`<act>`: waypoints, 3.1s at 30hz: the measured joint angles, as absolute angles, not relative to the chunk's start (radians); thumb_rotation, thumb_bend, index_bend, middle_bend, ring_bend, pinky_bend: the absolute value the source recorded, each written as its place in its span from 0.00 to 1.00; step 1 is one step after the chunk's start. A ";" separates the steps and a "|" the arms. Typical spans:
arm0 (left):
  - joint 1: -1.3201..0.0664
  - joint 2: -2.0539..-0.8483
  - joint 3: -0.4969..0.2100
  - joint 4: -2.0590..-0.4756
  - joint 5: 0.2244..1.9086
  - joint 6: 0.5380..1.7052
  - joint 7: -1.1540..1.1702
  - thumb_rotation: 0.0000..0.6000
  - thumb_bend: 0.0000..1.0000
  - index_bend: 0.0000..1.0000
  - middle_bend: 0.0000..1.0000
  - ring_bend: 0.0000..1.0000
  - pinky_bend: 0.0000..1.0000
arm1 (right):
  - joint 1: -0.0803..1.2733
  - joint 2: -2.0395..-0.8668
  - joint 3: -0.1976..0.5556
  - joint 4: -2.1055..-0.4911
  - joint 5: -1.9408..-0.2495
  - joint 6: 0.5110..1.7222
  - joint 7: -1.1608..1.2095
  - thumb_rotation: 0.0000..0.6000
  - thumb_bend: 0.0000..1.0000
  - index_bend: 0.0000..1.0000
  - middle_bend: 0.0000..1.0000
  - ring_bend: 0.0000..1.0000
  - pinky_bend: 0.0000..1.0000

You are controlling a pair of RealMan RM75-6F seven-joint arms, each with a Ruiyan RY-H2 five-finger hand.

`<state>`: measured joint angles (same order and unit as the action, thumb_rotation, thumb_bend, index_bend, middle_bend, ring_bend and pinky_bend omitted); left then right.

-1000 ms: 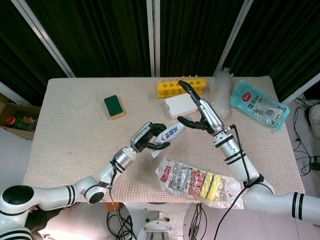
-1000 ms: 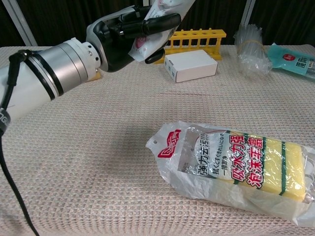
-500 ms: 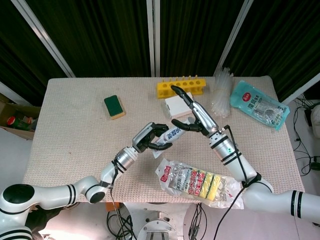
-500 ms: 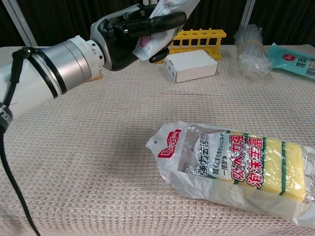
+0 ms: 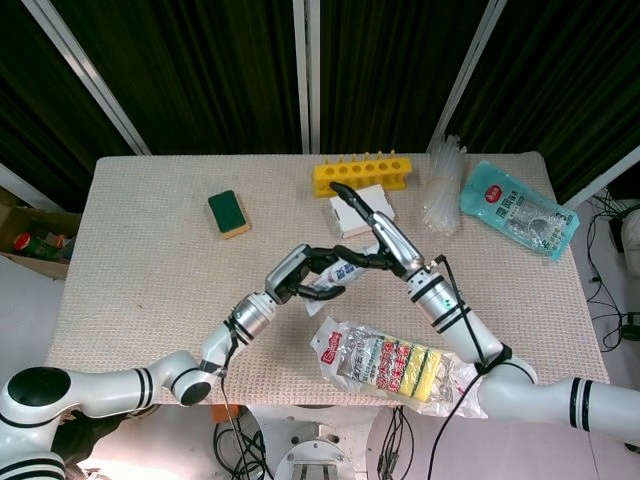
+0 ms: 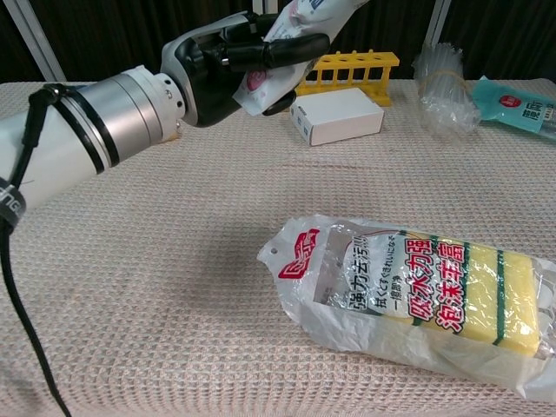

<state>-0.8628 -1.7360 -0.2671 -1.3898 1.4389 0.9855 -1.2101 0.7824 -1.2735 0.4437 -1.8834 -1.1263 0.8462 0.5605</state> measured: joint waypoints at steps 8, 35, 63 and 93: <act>-0.861 -1.735 -0.265 -1.396 1.433 0.981 -1.195 1.00 0.37 0.83 0.96 0.79 0.82 | 0.795 -1.298 0.435 -1.869 -1.133 0.841 0.565 0.31 0.00 0.00 0.00 0.00 0.00; -0.871 -1.730 -0.264 -1.403 1.361 0.935 -0.883 1.00 0.40 0.86 1.00 0.82 0.84 | 0.872 -1.467 0.428 -1.782 -1.135 0.848 0.548 0.30 0.00 0.00 0.00 0.00 0.00; -0.841 -1.539 -0.188 -1.437 1.280 0.844 -0.398 0.61 0.13 0.02 0.09 0.08 0.19 | 0.626 -1.209 0.429 -1.869 -1.239 1.071 0.618 0.29 0.00 0.00 0.00 0.00 0.00; -0.290 -1.306 0.089 -1.602 1.373 1.600 0.170 0.25 0.03 0.01 0.04 0.04 0.15 | 0.140 -1.250 0.072 -1.537 -1.215 1.502 0.028 0.25 0.00 0.00 0.00 0.00 0.00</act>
<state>-0.2896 -1.3063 0.0893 -1.6018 1.3729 1.6005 0.1702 0.1403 -1.2495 0.0717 -1.5371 -1.2153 1.5022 0.0279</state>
